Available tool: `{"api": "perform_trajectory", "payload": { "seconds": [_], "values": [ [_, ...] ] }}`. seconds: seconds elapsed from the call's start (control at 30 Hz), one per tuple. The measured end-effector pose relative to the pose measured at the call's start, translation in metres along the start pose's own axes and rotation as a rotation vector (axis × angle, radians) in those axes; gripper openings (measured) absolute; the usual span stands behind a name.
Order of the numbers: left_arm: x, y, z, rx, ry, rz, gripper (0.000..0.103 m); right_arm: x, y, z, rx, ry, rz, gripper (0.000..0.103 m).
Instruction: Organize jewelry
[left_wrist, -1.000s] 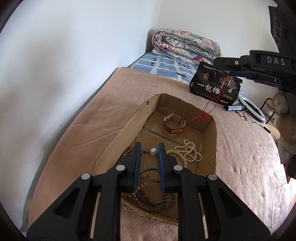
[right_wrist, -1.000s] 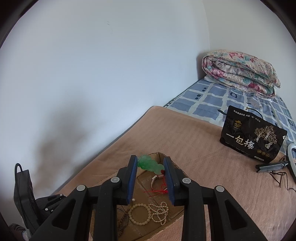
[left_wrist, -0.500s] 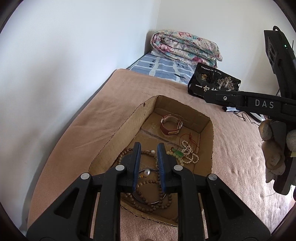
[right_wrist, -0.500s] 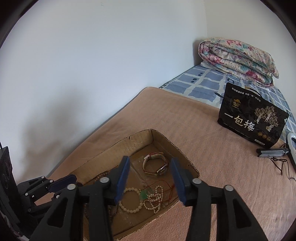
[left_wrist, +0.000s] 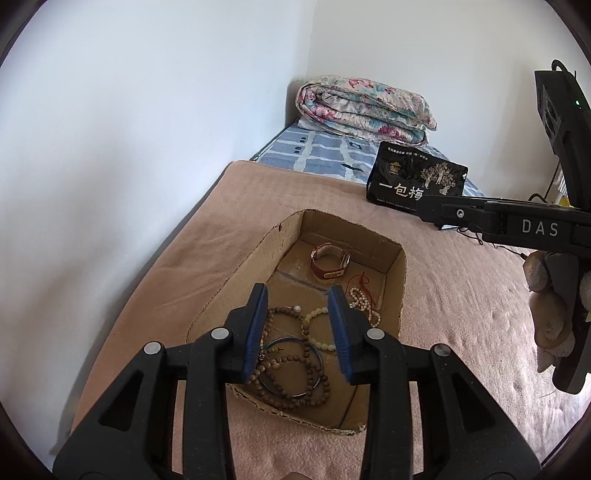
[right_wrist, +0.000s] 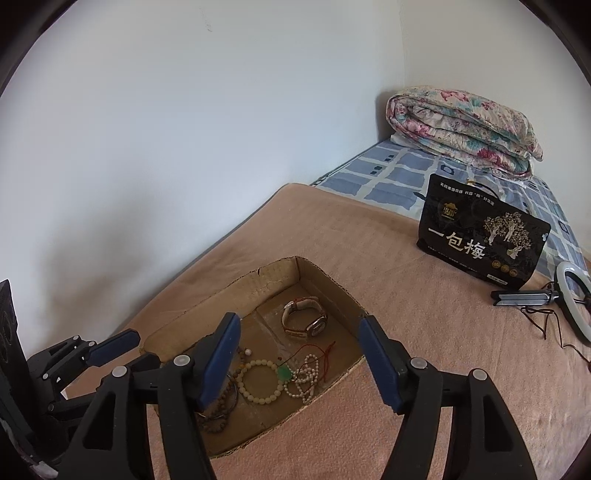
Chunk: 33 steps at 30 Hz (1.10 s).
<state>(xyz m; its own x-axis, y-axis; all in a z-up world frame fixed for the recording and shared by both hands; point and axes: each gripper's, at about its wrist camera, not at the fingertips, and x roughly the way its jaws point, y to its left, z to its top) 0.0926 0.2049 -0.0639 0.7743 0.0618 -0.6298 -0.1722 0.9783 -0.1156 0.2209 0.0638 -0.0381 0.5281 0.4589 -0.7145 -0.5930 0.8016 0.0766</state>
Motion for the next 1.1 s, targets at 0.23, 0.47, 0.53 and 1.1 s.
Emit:
{"api": "perform_trajectory", "payload": {
  "seconds": [0.23,0.47,0.53,1.1],
  "values": [
    [-0.033,-0.018,0.002,0.046,-0.04,0.0,0.034,-0.044,0.0,-0.01,-0.009,-0.044,-0.042,0.076],
    [-0.068,-0.036,0.001,0.081,-0.059,-0.016,0.034,-0.09,0.001,-0.031,-0.021,-0.082,-0.08,0.081],
    [-0.078,-0.042,-0.001,0.099,-0.061,-0.017,0.034,-0.103,-0.002,-0.039,-0.015,-0.09,-0.084,0.082],
    [-0.121,-0.058,-0.019,0.059,-0.088,0.002,0.08,-0.174,-0.029,-0.106,0.017,-0.143,-0.209,0.103]
  ]
}}
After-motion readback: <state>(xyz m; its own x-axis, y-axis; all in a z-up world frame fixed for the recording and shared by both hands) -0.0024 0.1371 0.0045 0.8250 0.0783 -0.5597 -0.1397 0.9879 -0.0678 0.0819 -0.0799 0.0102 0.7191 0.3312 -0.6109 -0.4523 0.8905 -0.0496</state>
